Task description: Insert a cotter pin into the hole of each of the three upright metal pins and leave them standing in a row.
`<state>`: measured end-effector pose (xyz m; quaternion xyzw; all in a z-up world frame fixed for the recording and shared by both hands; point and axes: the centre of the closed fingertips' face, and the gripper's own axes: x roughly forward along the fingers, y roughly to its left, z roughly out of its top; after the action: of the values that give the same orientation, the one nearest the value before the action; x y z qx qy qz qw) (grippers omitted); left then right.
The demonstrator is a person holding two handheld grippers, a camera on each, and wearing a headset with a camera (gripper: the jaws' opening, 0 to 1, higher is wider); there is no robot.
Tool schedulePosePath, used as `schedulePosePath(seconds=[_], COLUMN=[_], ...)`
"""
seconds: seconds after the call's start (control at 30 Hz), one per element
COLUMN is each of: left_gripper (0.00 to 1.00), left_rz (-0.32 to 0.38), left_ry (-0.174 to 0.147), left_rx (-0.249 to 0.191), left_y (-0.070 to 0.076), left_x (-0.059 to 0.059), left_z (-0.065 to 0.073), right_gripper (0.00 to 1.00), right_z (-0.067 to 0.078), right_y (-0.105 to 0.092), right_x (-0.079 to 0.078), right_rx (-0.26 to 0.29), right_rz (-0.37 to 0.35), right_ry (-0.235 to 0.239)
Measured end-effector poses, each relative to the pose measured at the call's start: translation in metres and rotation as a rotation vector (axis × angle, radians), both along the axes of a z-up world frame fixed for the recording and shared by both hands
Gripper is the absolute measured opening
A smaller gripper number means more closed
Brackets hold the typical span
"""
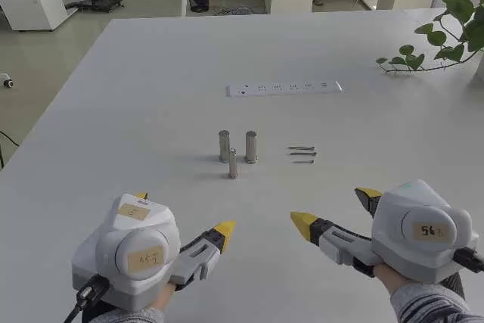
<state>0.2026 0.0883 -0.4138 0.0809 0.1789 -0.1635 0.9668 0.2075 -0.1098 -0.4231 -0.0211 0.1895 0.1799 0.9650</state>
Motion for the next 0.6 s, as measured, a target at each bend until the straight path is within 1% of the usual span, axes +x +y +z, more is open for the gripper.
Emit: schedulePosePath(seconds=[0.07,0.1,0.13,0.2,0.27,0.37,0.4,0.47,0.5,0.53,0.6], left_gripper=[0.80,0.80,0.80,0.81,0.82,0.84,0.85,0.88,0.89,0.89,0.93], left_rz=[0.003,0.006,0.007,0.011,0.013,0.011,0.009,0.006,0.004,0.001,0.001], left_ry=[0.001,0.006,0.008,0.006,0.000,-0.005,-0.007,-0.009,-0.010,-0.015,-0.019], left_rx=[0.000,0.011,0.011,-0.004,-0.003,-0.016,-0.015,0.011,0.007,-0.009,-0.013], left_y=[0.0007,0.0021,0.0023,0.0024,0.0028,0.0017,0.0014,0.0016,0.0010,-0.0012,-0.0016], left_x=[0.0004,0.0006,0.0010,0.0015,0.0016,0.0019,0.0019,0.0014,0.0015,0.0018,0.0016], left_z=[-0.0006,-0.0021,-0.0026,-0.0016,-0.0002,0.0015,0.0018,0.0010,0.0014,0.0028,0.0043], right_gripper=[0.67,0.67,0.67,0.68,0.69,0.71,0.74,0.77,0.78,0.78,0.80], right_z=[-0.0015,-0.0021,-0.0023,-0.0019,-0.0020,-0.0017,-0.0019,-0.0027,-0.0028,-0.0028,-0.0019], right_y=[-0.0002,-0.0003,0.0001,0.0005,0.0004,0.0011,0.0024,0.0059,0.0081,0.0089,0.0088], right_x=[-0.0001,0.0003,0.0002,0.0001,0.0003,0.0007,0.0005,0.0000,-0.0003,-0.0005,-0.0005], right_rx=[-0.007,-0.013,-0.011,-0.009,-0.009,-0.009,-0.005,-0.003,-0.005,-0.007,-0.024], right_rz=[-0.002,0.000,0.001,0.000,0.001,0.005,0.010,0.021,0.031,0.034,0.039], right_ry=[0.007,0.008,0.010,0.009,0.009,0.004,0.004,0.001,0.000,0.000,-0.010])
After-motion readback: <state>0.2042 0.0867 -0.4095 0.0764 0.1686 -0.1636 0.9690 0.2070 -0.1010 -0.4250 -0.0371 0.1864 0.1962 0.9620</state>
